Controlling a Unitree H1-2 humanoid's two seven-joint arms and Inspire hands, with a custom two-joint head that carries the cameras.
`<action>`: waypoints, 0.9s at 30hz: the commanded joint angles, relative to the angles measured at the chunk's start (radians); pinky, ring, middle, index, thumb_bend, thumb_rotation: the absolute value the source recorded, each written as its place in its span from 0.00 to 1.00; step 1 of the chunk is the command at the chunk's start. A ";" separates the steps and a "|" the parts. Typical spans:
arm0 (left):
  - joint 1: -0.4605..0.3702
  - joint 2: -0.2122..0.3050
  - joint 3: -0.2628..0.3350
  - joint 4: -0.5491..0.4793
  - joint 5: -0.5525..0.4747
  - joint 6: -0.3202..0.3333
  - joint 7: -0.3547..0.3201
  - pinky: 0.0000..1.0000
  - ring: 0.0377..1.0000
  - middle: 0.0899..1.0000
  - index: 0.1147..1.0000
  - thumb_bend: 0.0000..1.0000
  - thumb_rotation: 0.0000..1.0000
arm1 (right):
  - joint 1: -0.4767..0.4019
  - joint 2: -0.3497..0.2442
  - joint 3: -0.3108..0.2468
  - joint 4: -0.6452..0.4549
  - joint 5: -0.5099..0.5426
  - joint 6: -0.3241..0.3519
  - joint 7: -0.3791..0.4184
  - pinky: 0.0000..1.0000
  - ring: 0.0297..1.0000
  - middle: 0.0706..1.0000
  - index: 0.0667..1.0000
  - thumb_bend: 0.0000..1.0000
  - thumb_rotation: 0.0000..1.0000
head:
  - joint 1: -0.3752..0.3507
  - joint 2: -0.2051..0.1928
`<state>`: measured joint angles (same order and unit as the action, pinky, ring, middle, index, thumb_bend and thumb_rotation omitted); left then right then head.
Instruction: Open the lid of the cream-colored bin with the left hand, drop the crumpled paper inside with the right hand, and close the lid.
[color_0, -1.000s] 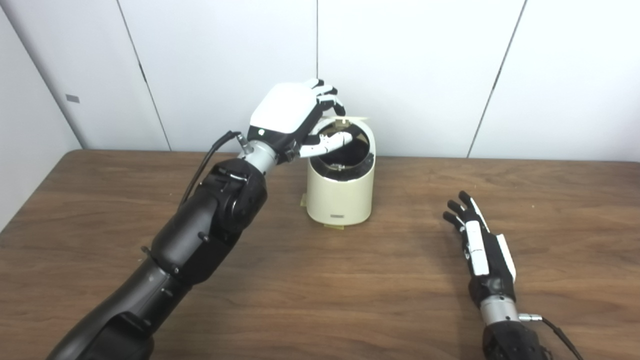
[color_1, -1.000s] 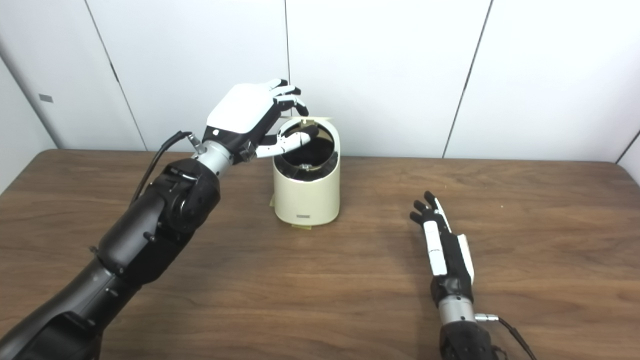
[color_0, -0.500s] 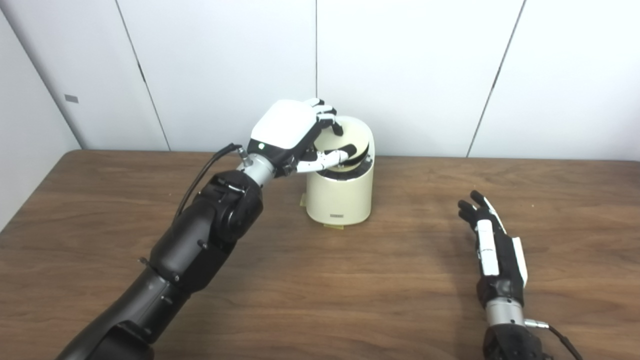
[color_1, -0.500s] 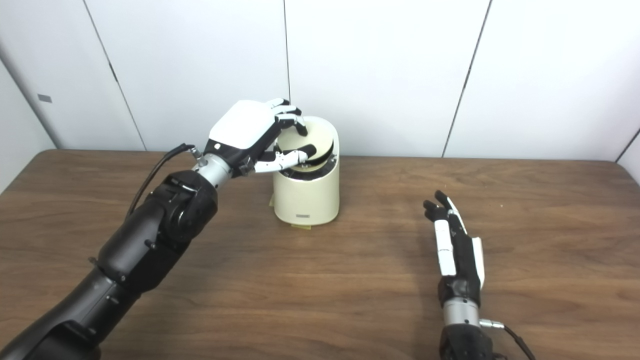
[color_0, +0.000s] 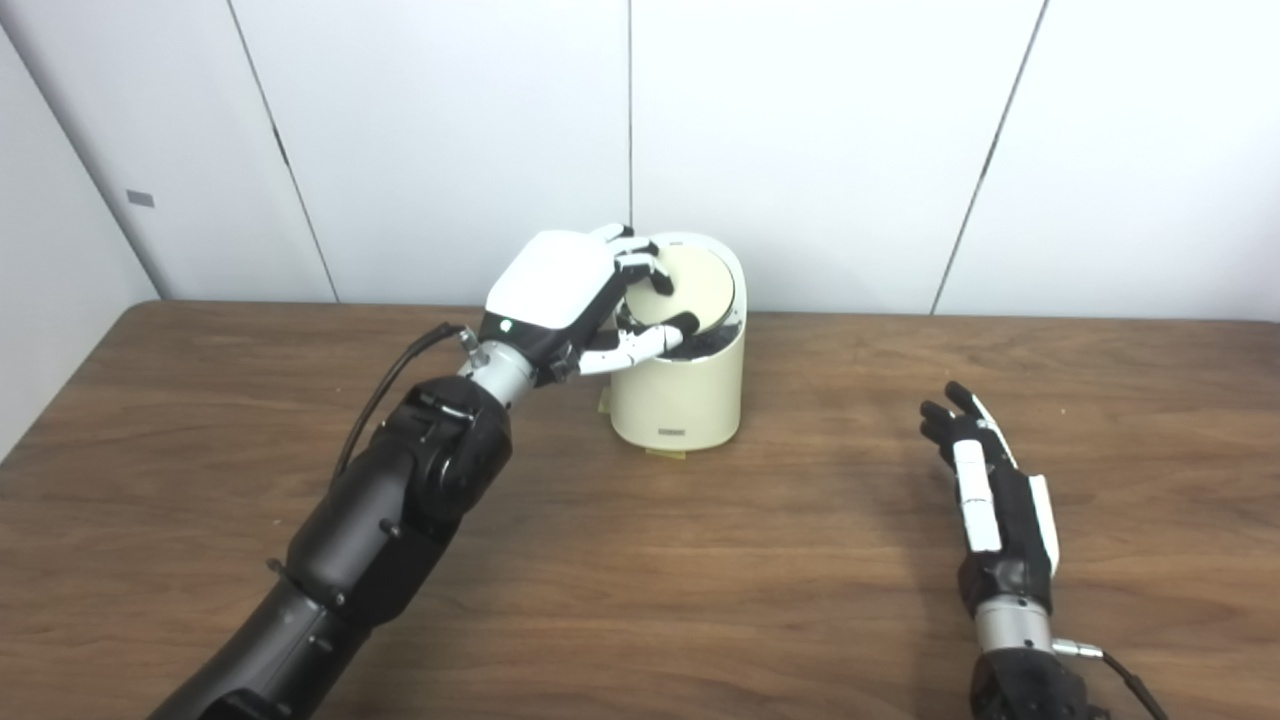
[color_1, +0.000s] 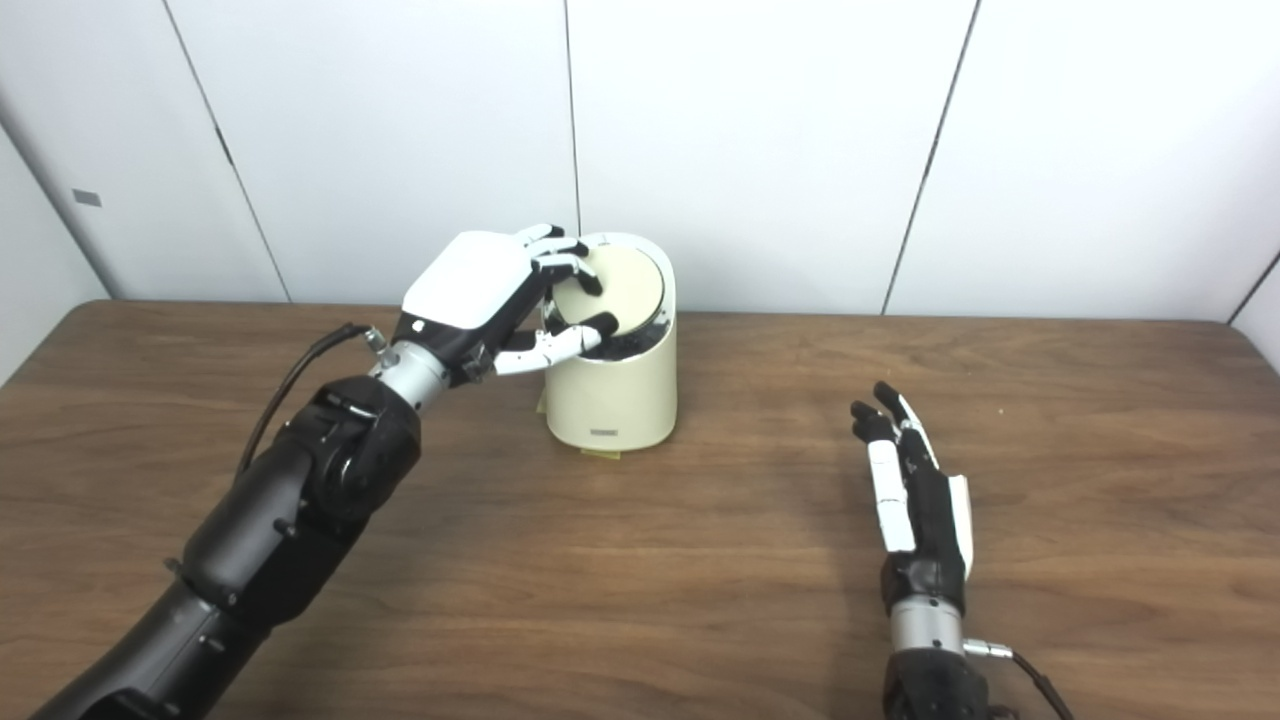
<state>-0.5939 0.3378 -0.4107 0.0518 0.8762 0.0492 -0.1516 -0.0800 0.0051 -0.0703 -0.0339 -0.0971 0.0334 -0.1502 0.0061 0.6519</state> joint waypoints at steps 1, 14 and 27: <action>-0.001 0.013 0.004 -0.029 0.013 0.000 -0.023 0.85 0.92 0.86 0.67 0.51 1.00 | -0.018 -0.023 0.013 -0.024 -0.066 -0.029 -0.015 0.92 0.85 0.81 0.89 0.50 0.98 | 0.005 0.006; 0.054 0.025 0.005 -0.064 0.024 -0.013 -0.052 0.81 0.92 0.87 0.69 0.51 1.00 | -0.018 -0.054 0.054 0.001 -0.216 -0.037 -0.066 0.80 0.81 0.80 0.88 0.55 1.00 | 0.006 0.013; 0.010 0.063 -0.124 0.000 0.216 0.005 -0.167 0.98 1.00 0.97 0.72 0.57 1.00 | -0.020 -0.062 0.070 0.006 -0.235 -0.052 -0.063 0.93 0.84 0.81 0.89 0.57 1.00 | 0.015 0.017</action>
<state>-0.5876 0.3840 -0.4970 -0.0039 1.0480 0.0488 -0.2173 -0.0754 -0.0518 -0.0044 -0.0170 -0.3204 0.0275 -0.1998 0.0199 0.6688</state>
